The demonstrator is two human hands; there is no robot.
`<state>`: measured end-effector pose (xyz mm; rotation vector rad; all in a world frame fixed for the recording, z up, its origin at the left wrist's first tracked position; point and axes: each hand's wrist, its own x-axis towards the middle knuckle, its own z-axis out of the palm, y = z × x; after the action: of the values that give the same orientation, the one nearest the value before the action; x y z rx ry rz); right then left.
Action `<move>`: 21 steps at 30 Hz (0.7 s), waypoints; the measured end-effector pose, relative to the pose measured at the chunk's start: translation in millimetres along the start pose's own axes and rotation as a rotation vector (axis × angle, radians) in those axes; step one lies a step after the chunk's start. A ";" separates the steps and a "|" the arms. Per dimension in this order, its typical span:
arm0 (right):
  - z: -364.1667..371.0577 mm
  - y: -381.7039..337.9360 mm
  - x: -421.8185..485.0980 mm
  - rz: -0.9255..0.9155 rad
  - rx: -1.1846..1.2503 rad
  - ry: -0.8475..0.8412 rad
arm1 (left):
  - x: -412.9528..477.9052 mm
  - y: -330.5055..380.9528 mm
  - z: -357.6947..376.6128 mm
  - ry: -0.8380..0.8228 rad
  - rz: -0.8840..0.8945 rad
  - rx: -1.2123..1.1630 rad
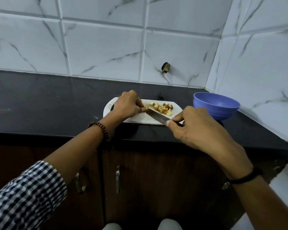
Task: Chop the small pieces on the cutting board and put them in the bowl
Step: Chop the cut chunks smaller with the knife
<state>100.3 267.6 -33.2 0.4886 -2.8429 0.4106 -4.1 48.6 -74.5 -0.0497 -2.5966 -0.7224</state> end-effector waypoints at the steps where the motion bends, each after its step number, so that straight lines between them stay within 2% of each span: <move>1: -3.4 2.9 -0.9 0.004 0.025 0.008 | 0.2 0.1 -0.5 -0.002 0.013 0.003; 5: -8.9 11.6 0.3 0.029 0.087 0.075 | 3.3 3.4 -2.5 0.022 0.043 0.007; 9: -8.2 15.2 3.2 0.049 0.112 0.091 | 7.9 12.1 -4.1 -0.107 0.125 0.020; 14: -2.6 16.0 6.3 0.050 0.127 0.092 | 13.7 12.9 -5.8 -0.216 0.112 0.014; 18: 0.7 18.1 9.2 0.045 0.140 0.093 | 16.4 21.0 -12.4 -0.194 0.030 -0.005; 21: 3.8 19.7 12.8 0.040 0.154 0.096 | 22.2 23.9 -12.2 -0.215 -0.097 -0.073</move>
<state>80.9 280.5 -38.0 0.4281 -2.7446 0.6459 -15.6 61.3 -44.1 -0.0245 -2.7914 -0.8914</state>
